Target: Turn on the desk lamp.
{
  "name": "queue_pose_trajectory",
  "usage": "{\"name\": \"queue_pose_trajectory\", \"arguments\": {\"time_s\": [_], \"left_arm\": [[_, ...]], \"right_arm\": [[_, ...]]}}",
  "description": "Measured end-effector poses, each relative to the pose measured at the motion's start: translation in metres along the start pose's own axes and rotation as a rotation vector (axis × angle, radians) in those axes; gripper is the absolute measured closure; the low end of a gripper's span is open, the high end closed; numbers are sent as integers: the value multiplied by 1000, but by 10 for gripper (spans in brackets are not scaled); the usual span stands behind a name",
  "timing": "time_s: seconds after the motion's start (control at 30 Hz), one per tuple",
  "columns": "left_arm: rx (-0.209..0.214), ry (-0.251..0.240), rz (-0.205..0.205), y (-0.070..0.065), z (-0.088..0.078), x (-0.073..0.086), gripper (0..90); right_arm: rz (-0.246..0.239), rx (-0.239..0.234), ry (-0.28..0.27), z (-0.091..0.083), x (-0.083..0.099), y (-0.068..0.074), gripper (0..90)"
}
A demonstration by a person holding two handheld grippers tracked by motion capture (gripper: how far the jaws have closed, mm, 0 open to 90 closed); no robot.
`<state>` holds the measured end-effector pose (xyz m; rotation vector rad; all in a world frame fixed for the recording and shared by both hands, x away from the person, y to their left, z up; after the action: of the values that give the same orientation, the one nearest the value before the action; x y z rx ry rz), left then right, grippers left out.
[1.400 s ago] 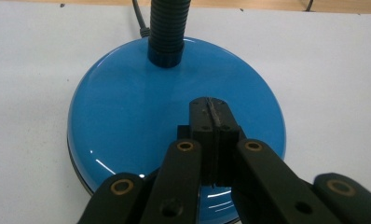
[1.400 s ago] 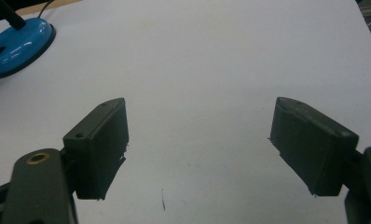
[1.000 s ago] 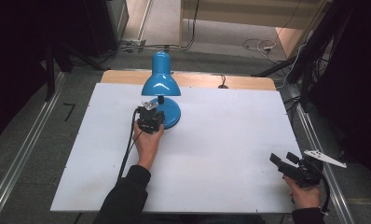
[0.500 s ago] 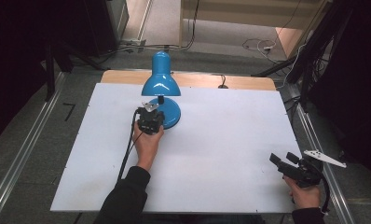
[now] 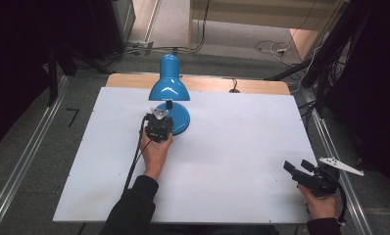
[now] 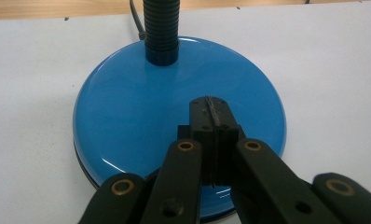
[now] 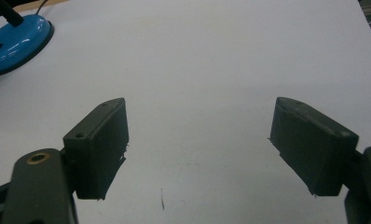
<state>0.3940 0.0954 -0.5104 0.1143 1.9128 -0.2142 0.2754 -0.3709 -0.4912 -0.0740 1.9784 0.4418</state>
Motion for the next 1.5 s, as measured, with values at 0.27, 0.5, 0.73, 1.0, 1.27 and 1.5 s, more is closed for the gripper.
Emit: {"name": "queue_pose_trajectory", "arguments": {"time_s": [0.27,0.5,0.73,1.0,1.27,1.5], "left_arm": [[-5,1,16,-2,-1,0,900],[-5,-6,24,-3,-2,2,900],[22,6,-20,-4,-4,2,900],[29,18,-41,1,-6,0,900],[69,-8,-42,0,-24,-8,891],[99,-5,-78,6,-38,-8,780]], "right_arm": [[0,1,0,0,0,0,174],[-1,1,-1,0,0,0,175],[-5,0,-2,0,0,1,175],[1,2,-4,0,0,-2,175],[-1,3,-4,0,-1,-2,175],[-1,5,-2,0,0,0,175]]}}
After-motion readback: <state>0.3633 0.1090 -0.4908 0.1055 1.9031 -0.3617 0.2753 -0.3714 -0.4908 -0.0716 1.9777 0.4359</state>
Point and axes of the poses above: each handheld gripper's, and its own axes: z roughly forward along the jaws, x roughly out of its underside, y roughly to its left, the point moved 2 cm from there along z, roughly forward along the jaws, and after that the axes turned 13 degrees about -y, right-handed, at the moved point
